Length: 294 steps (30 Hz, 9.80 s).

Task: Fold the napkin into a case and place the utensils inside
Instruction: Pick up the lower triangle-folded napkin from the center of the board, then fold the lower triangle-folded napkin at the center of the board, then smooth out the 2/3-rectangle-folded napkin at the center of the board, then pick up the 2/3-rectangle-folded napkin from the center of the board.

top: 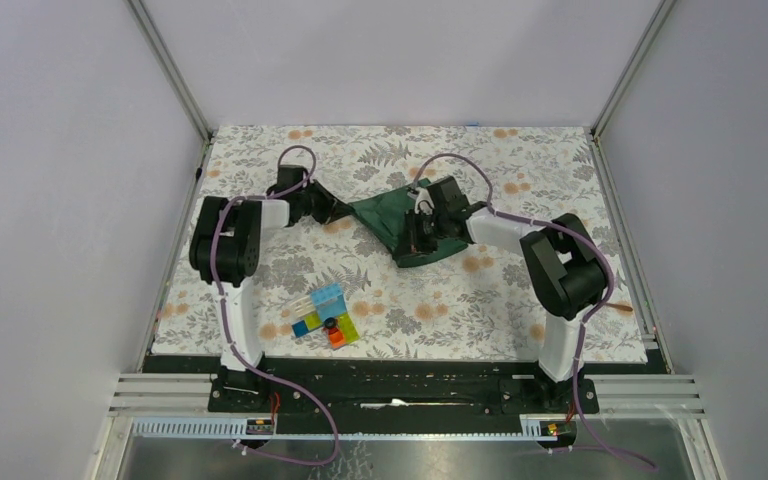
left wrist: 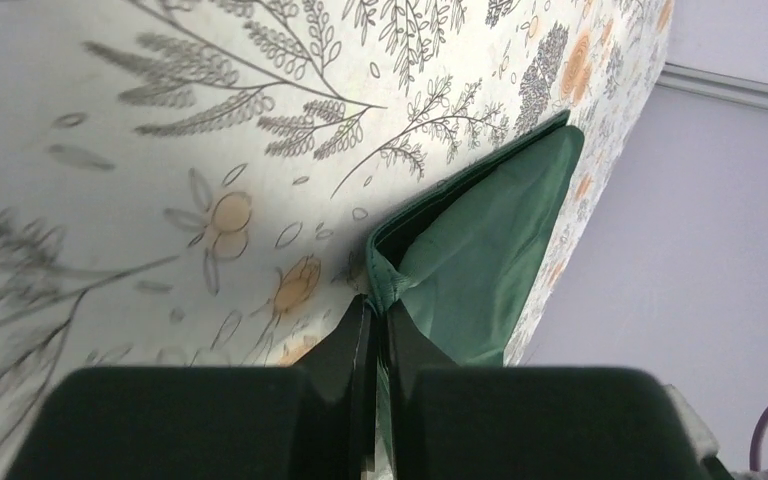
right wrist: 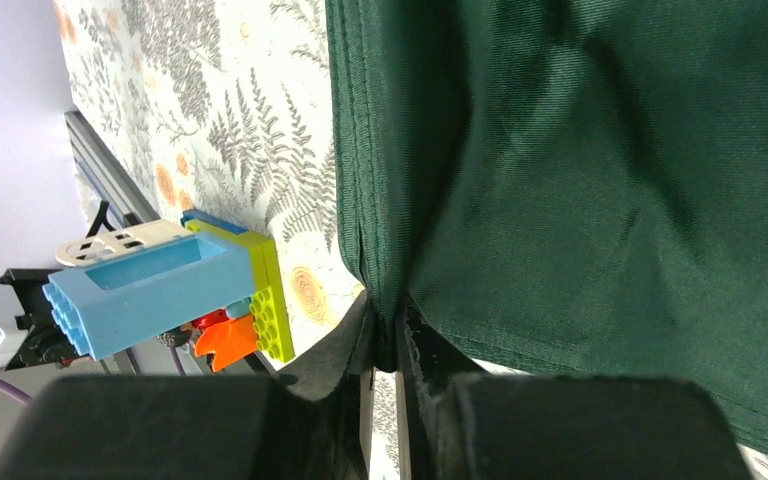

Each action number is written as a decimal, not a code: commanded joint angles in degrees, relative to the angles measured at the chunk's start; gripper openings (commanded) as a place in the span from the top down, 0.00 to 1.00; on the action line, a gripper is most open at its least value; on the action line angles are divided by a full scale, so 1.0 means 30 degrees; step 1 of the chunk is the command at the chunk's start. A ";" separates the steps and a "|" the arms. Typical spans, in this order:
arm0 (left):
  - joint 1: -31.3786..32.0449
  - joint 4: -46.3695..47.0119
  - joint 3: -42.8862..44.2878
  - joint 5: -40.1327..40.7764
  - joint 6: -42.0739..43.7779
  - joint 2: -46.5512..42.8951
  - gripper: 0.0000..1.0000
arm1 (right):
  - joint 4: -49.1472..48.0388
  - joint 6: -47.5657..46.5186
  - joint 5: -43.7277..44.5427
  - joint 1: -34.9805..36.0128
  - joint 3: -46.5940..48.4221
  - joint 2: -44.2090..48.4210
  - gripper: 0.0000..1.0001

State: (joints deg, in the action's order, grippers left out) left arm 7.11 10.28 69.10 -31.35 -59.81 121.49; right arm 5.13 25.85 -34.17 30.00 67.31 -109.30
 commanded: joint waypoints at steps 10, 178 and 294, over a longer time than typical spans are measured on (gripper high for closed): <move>-0.0353 -0.7083 0.2002 0.4554 0.3680 -0.3940 1.00 | -0.6464 0.4046 -0.4116 0.1048 -0.2393 0.0924 1.00; 0.3187 -0.4832 1.0092 -0.0142 0.3312 0.3836 0.94 | -0.1079 -0.0959 -0.1668 -0.2328 1.0462 -0.8901 0.96; 1.8546 -1.9482 1.1977 2.1164 0.8674 0.2776 0.53 | 0.4148 0.3290 0.9290 -0.9619 -0.7876 1.1064 0.01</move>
State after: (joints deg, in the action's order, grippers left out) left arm 62.81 -45.36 103.13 30.63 -33.01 129.38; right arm 17.12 38.33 -2.72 0.75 44.21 -74.54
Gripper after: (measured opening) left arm 0.492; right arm 0.994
